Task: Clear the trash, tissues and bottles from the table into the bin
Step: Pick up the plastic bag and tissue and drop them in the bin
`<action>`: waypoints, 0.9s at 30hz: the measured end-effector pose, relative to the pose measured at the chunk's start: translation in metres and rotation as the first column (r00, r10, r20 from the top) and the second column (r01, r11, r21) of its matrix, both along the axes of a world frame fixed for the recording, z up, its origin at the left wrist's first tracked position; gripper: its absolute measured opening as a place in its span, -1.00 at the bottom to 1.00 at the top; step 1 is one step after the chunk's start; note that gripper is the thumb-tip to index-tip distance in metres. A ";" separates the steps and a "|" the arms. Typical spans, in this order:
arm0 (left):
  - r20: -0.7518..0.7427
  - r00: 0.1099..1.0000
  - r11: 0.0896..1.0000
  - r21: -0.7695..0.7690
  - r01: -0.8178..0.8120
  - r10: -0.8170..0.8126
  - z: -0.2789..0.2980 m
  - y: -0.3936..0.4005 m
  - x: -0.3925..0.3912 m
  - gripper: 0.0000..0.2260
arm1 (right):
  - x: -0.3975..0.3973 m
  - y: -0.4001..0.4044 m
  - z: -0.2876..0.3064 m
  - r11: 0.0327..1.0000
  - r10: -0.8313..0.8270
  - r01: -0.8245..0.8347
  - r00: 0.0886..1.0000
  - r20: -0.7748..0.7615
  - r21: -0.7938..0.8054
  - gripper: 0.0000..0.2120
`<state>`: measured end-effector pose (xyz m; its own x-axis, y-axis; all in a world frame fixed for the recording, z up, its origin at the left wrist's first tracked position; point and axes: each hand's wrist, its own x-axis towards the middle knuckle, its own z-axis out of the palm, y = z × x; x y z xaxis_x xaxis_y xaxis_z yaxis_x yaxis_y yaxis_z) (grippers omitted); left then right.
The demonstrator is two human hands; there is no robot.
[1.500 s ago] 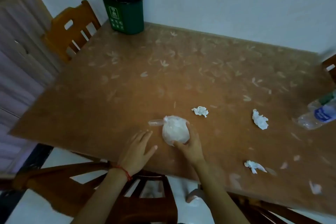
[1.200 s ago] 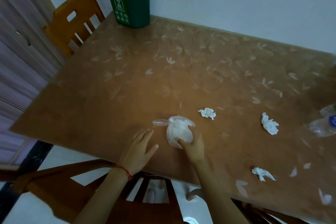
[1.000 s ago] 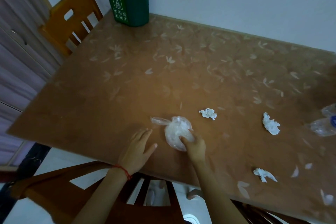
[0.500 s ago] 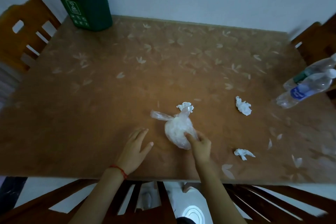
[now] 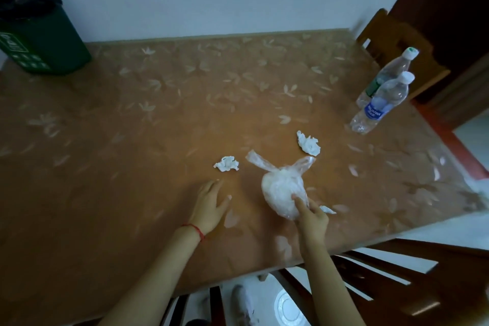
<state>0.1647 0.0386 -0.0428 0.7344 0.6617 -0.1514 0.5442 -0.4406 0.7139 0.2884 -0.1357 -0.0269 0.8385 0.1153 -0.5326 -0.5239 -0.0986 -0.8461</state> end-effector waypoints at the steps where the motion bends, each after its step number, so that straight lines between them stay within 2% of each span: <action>1: 0.010 1.000 1.000 0.002 -0.002 0.002 -0.003 0.004 0.009 -0.61 | 0.004 -0.002 -0.002 1.000 -0.014 0.014 1.000 -0.007 -0.010 -0.86; 8: 0.063 0.996 0.997 0.026 -0.069 0.067 -0.022 0.036 0.061 -0.63 | 0.026 -0.004 -0.010 0.995 -0.084 0.083 0.997 0.000 -0.056 -0.97; 14: -0.009 0.999 0.999 -0.027 -0.037 0.037 -0.043 0.050 0.084 -0.52 | 0.035 -0.004 -0.017 0.994 -0.083 0.082 0.996 -0.011 -0.066 -0.96; 19: -0.028 0.998 0.998 0.051 -0.045 0.047 -0.049 0.053 0.087 -0.66 | 0.036 -0.004 -0.022 0.992 -0.069 0.069 0.998 0.004 -0.103 -0.89; 22: 0.002 0.998 0.996 0.069 -0.063 0.063 -0.051 0.052 0.085 -0.73 | 0.036 -0.003 -0.023 0.992 -0.066 0.066 0.998 0.000 -0.112 -0.93; 24: 0.049 0.993 0.993 0.047 -0.108 0.106 -0.048 0.049 0.081 -0.78 | 0.035 -0.001 -0.025 0.992 -0.062 0.061 0.998 -0.009 -0.114 -0.91; 27: 0.095 0.978 0.981 -0.067 -0.182 0.188 -0.039 0.044 0.072 -0.85 | 0.034 0.002 -0.025 0.992 -0.054 0.050 0.998 -0.024 -0.118 -0.82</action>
